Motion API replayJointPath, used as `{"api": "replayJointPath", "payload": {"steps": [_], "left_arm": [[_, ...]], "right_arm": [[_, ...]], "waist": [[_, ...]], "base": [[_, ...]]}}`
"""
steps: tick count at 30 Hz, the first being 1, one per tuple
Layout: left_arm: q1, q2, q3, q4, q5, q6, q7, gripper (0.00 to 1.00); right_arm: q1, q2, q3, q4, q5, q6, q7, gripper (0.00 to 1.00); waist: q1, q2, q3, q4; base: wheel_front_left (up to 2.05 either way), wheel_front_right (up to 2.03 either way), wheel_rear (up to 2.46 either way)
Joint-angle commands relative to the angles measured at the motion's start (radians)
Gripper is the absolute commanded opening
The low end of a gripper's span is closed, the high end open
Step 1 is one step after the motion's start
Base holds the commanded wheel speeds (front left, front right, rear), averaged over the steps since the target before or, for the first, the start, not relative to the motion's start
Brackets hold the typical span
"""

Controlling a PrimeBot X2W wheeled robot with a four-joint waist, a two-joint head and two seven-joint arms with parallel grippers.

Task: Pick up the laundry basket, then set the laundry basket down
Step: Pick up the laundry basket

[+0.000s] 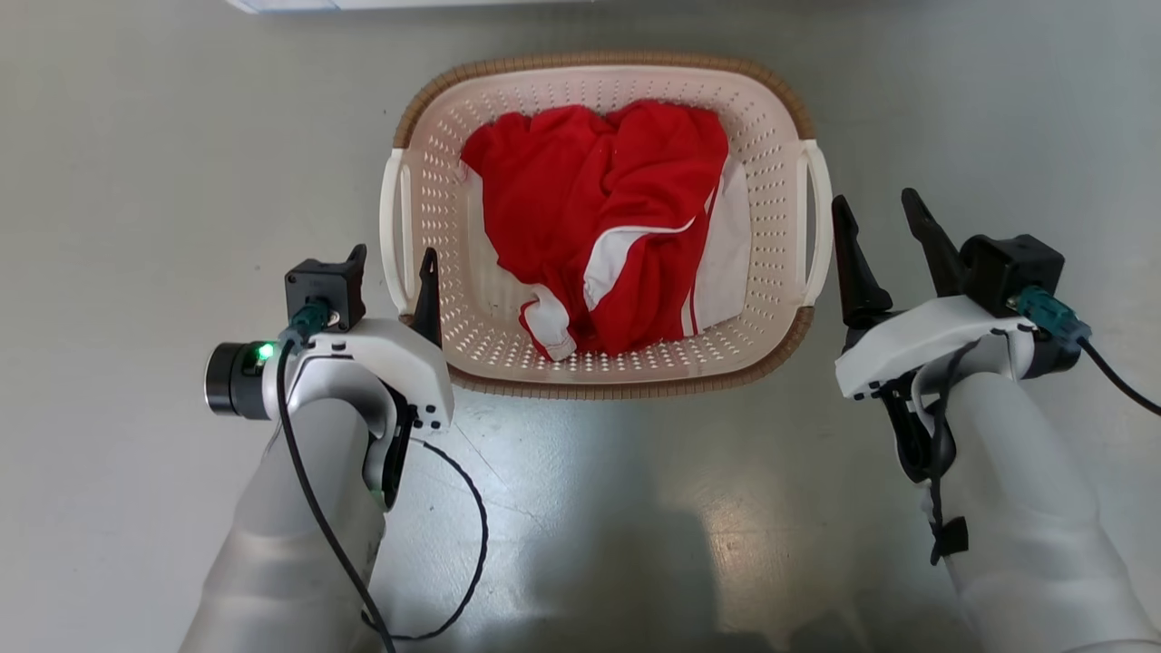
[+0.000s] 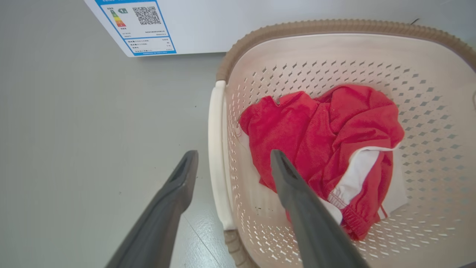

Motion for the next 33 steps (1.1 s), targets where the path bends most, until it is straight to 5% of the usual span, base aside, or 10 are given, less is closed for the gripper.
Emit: {"api": "replayJointPath", "payload": {"steps": [1,33], "left_arm": [[-0.006,0.019,0.016,0.002,-0.008,-0.002,-0.006,1.00],[-0.195,0.019,-0.160,0.253,-0.186,0.001,-0.006,1.00]], "right_arm": [[0.006,0.010,0.030,0.002,0.011,0.007,-0.011,1.00],[-0.198,0.010,0.139,0.308,0.084,0.007,-0.011,1.00]], "waist": [[-0.0001,0.0000,0.011,0.002],[-0.0001,0.0000,0.130,0.031]], "base": [[0.00,0.00,0.00],[0.00,0.00,0.00]]}}
